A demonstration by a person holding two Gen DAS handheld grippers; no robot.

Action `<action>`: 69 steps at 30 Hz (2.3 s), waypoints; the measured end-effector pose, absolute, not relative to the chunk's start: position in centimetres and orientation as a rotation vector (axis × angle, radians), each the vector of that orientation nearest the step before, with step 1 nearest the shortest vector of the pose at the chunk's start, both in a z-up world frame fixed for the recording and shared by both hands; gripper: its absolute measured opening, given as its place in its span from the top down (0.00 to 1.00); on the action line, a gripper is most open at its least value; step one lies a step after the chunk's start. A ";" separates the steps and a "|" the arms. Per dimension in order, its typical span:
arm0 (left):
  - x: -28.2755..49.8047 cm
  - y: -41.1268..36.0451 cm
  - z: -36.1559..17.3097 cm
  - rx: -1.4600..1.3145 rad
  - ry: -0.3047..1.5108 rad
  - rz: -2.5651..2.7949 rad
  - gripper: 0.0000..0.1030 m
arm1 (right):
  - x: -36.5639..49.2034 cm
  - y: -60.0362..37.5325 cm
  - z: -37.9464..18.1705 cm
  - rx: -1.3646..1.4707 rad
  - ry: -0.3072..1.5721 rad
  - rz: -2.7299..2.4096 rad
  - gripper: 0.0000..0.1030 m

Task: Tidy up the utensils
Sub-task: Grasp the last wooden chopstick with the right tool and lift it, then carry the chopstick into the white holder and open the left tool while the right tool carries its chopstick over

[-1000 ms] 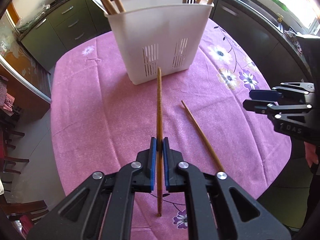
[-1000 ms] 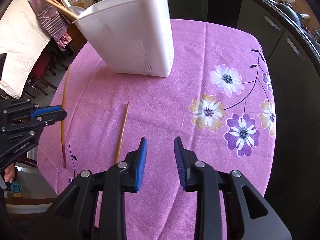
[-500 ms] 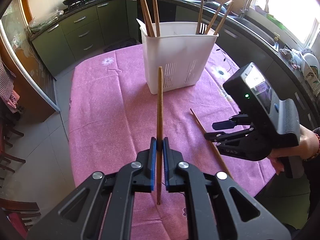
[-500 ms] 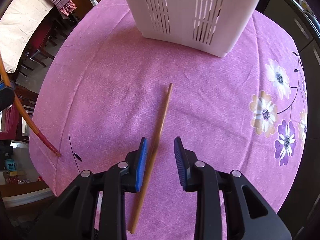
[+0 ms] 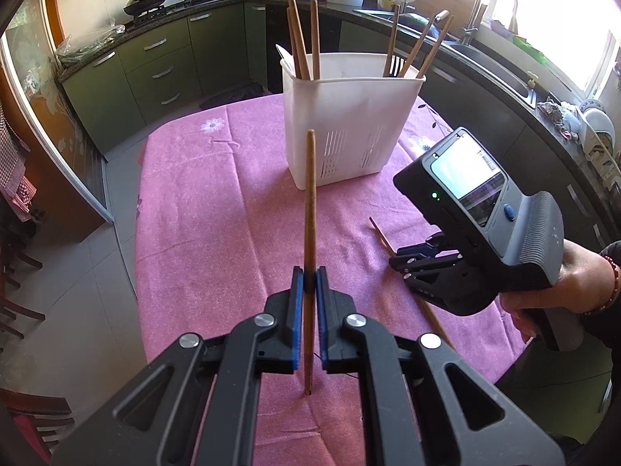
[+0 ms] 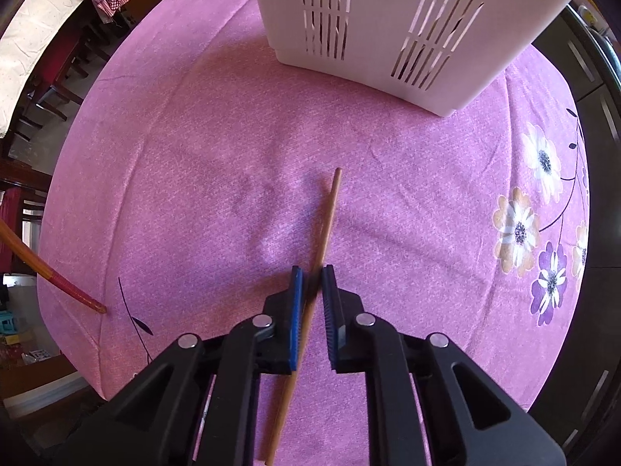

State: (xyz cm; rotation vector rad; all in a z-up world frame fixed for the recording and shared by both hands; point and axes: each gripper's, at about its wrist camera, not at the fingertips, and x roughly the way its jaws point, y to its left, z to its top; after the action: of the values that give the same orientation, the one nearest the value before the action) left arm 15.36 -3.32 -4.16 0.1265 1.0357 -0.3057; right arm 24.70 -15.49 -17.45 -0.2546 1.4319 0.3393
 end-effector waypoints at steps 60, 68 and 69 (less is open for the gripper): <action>19.1 -9.5 8.5 0.135 0.856 -0.397 0.94 | 16.9 -27.3 0.9 -0.034 0.867 0.437 0.94; 22.6 -11.2 14.9 0.118 0.720 -0.351 0.94 | 17.3 -27.9 0.3 -0.022 0.880 0.448 0.94; 23.1 -11.4 15.1 0.122 0.710 -0.341 0.94 | 17.3 -28.0 0.2 -0.020 0.880 0.449 0.94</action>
State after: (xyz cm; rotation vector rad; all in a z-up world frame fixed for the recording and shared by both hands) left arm 23.11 -11.40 15.09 0.1218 0.7102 -0.3406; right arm 17.33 -28.02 0.20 -0.0200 0.8801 0.4488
